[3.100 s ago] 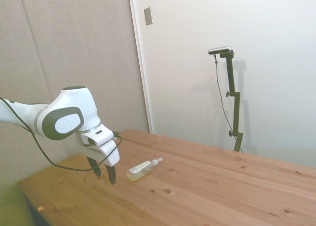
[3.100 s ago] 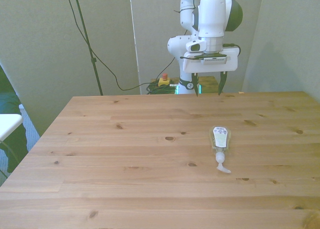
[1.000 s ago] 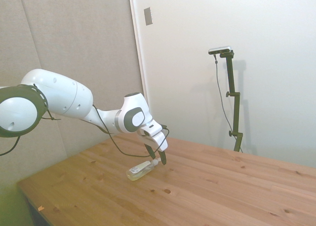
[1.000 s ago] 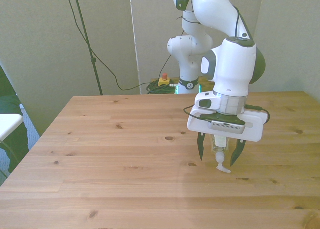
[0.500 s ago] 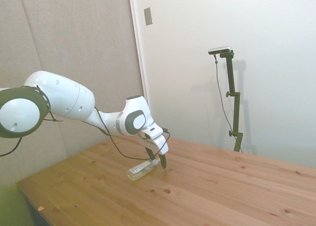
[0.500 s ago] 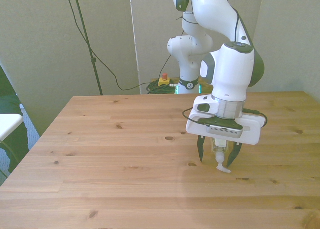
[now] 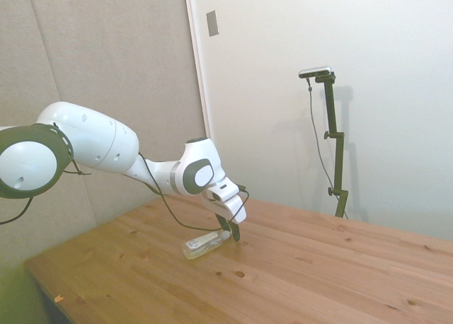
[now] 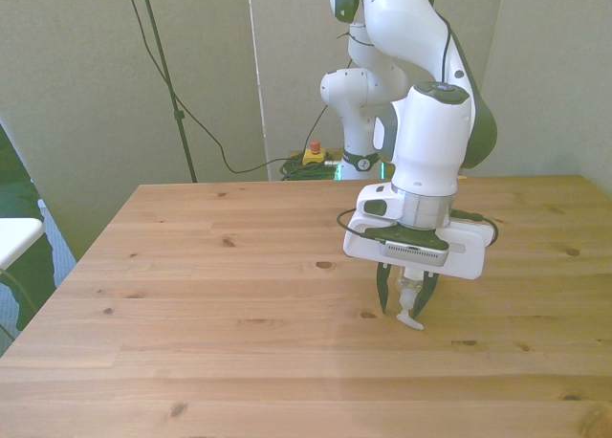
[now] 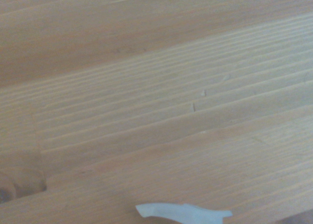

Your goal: Stand the sanitizer

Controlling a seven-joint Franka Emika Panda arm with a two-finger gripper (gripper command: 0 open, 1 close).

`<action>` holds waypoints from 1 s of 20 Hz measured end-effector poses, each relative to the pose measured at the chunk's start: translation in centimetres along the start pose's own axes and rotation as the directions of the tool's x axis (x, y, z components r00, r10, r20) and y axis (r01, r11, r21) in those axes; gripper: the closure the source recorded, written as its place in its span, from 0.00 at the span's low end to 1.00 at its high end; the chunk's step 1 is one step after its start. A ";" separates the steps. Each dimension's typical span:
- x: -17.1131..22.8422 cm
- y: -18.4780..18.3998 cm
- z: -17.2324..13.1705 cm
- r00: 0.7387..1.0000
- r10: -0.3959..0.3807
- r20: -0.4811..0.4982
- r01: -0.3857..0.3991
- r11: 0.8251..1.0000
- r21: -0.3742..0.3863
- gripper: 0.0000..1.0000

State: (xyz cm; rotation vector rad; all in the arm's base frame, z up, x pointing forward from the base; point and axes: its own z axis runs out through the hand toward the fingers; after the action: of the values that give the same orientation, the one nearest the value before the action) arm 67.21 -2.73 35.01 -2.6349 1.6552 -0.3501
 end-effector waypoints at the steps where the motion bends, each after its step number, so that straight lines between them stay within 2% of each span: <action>1: 0.1 0.0 0.0 1.000 0.003 0.006 -0.003 1.000 0.001 1.00; 12: 0.4 -0.1 -0.7 0.999 0.021 0.030 -0.021 1.000 0.006 1.00; 14: 0.4 -0.4 -2.2 1.000 0.025 0.009 -0.025 0.999 0.035 1.00; 20: -2.4 0.3 -10.2 0.986 0.056 -0.157 -0.029 0.985 0.168 1.00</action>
State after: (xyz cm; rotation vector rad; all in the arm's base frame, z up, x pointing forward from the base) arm 63.99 0.39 44.50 -2.5052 1.6423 -0.6844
